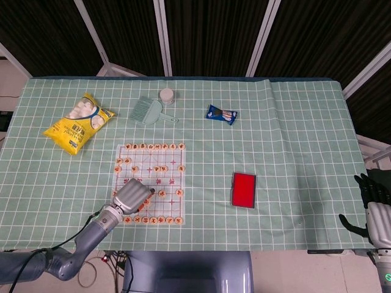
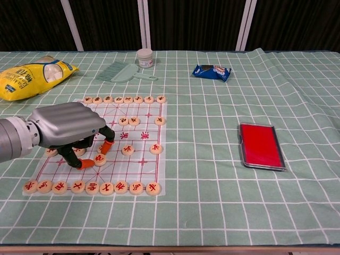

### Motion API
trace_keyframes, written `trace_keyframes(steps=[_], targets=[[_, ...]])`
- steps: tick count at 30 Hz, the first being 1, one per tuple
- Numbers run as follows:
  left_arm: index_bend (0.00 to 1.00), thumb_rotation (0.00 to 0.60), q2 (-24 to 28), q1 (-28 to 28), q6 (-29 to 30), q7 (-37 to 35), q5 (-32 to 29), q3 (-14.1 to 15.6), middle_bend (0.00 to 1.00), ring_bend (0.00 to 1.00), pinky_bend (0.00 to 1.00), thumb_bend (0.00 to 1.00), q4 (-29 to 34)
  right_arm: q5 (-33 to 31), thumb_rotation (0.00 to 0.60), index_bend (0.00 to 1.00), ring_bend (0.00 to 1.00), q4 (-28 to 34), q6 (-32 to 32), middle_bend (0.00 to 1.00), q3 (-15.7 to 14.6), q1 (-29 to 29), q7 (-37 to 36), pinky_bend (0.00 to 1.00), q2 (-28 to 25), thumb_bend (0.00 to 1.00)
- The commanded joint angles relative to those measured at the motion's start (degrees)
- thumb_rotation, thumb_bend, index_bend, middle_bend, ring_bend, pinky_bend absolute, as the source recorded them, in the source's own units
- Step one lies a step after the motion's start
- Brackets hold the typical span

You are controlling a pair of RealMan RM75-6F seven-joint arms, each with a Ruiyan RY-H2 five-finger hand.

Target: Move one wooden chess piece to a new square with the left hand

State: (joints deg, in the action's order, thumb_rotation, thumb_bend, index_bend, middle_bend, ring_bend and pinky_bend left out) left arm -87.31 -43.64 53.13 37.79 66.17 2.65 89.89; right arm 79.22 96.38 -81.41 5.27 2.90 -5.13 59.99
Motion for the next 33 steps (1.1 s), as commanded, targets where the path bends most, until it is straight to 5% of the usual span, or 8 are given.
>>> trace_keyframes(steps=[1, 15, 24, 27, 33], targets=[[0.47, 0.600, -0.04, 0.05, -0.05, -0.03, -0.01, -0.02, 1.00, 0.96, 0.95, 0.25, 0.01, 0.00, 0.600, 0.00, 0.00, 0.00, -0.05, 0.00, 0.01, -0.03, -0.04, 0.00, 0.00, 0.30], [0.42, 0.600, 0.71, 0.34, 0.66, -1.17, 1.22, -0.86, 1.00, 0.96, 0.95, 0.22, 1.47, 0.15, 0.600, 0.00, 0.00, -0.09, -0.08, 0.00, -0.04, -0.05, -0.16, 0.00, -0.01, 0.30], [0.38, 0.600, 5.71, 2.39, 8.01, -6.17, 6.36, -4.24, 0.95, 0.90, 0.91, 0.21, 8.88, 0.20, 0.600, 0.00, 0.00, -0.14, -0.14, 0.00, -0.06, -0.06, -0.08, 0.00, 0.03, 0.30], [0.28, 0.600, 7.68, 4.24, 11.60, -7.23, 8.49, -4.20, 0.79, 0.76, 0.79, 0.20, 10.93, 0.27, 0.600, 0.00, 0.00, -0.25, -0.21, 0.00, -0.06, -0.06, 0.02, 0.00, 0.05, 0.30], [0.01, 0.600, 11.94, 10.99, 21.39, -9.29, 14.17, -1.21, 0.23, 0.26, 0.33, 0.08, 13.04, 0.78, 0.600, 0.00, 0.00, -0.58, -0.51, 0.00, -0.17, -0.04, 0.63, 0.00, 0.19, 0.30]])
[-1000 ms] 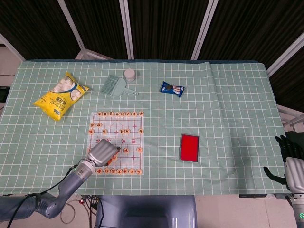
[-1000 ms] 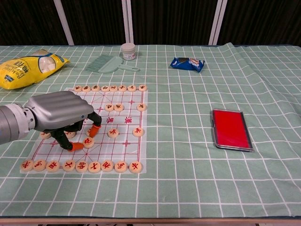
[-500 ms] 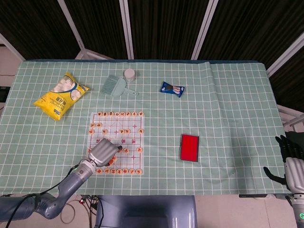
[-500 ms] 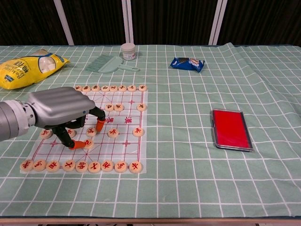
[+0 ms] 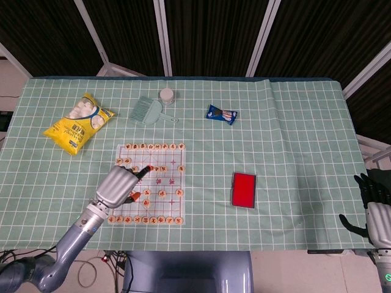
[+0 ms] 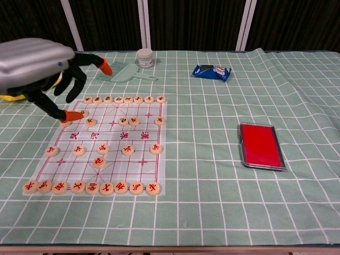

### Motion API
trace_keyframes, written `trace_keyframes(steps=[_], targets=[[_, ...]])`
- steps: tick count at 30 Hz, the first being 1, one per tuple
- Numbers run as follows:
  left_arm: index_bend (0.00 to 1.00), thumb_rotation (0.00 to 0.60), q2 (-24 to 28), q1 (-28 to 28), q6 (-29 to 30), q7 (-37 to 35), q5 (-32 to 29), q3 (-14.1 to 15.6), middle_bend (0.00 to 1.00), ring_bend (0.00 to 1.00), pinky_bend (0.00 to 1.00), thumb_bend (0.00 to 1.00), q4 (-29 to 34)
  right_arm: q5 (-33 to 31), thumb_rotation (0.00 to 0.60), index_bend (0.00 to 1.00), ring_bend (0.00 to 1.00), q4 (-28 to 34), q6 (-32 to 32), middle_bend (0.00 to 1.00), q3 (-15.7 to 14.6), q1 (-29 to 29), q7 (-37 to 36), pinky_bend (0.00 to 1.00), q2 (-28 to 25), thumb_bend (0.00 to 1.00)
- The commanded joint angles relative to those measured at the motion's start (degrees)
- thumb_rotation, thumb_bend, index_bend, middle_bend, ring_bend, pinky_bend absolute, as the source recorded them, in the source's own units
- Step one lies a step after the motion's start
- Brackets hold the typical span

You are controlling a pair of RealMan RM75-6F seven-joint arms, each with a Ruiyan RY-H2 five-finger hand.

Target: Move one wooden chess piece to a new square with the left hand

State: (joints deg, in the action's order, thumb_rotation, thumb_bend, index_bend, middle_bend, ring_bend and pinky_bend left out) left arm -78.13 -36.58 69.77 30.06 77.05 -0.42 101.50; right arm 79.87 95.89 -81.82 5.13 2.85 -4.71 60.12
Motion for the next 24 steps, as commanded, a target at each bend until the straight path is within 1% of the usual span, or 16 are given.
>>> trace_keyframes(steps=[1, 2, 4, 7, 11, 14, 19, 24], targets=[[0.00, 0.600, 3.70, 5.29, 6.34, -1.96, 3.88, 2.54, 0.14, 0.18, 0.26, 0.05, 1.46, 0.18, 0.600, 0.00, 0.00, -0.12, -0.12, 0.00, -0.06, 0.02, 0.44, 0.00, 0.12, 0.30], [0.00, 0.600, 4.46, 6.57, 7.93, -2.44, 4.57, 3.09, 0.08, 0.12, 0.20, 0.03, 1.40, 0.23, 0.600, 0.00, 0.00, -0.15, -0.14, 0.00, -0.09, 0.03, 0.63, 0.00, 0.15, 0.30], [0.00, 0.600, 5.62, 9.26, 11.41, -3.80, 5.78, 3.90, 0.01, 0.04, 0.12, 0.01, 0.58, 0.33, 0.600, 0.00, 0.00, -0.19, -0.17, 0.00, -0.13, 0.05, 0.96, 0.00, 0.16, 0.30], [0.00, 0.600, 6.86, 13.50, 16.47, -7.77, 6.83, 4.79, 0.00, 0.00, 0.05, 0.00, -2.47, 0.25, 0.600, 0.00, 0.00, -0.18, -0.20, 0.00, -0.06, 0.08, 1.13, 0.00, 0.23, 0.30], [0.00, 0.600, 7.80, 18.28, 20.64, -13.45, 5.48, 4.87, 0.00, 0.00, 0.04, 0.00, -8.41, 0.26, 0.600, 0.00, 0.00, -0.01, -0.22, 0.00, -0.13, 0.06, 1.41, 0.00, 0.23, 0.30], [0.00, 0.600, 8.29, 21.18, 21.94, -16.56, 3.78, 4.81, 0.00, 0.00, 0.04, 0.00, -11.86, 0.31, 0.600, 0.00, 0.00, 0.15, -0.33, 0.00, -0.18, -0.02, 1.51, 0.00, 0.18, 0.30], [0.00, 0.600, 7.56, 23.07, 23.19, -19.98, 3.75, 3.39, 0.00, 0.00, 0.03, 0.00, -14.45, 0.37, 0.600, 0.00, 0.00, 0.02, -0.44, 0.00, -0.16, 0.03, 1.99, 0.00, 0.32, 0.30], [0.00, 0.600, 6.27, 23.34, 22.51, -20.08, 4.30, 2.53, 0.00, 0.00, 0.03, 0.00, -16.00, 0.27, 0.600, 0.00, 0.00, 0.03, -0.47, 0.00, -0.16, -0.01, 2.12, 0.00, 0.41, 0.30]])
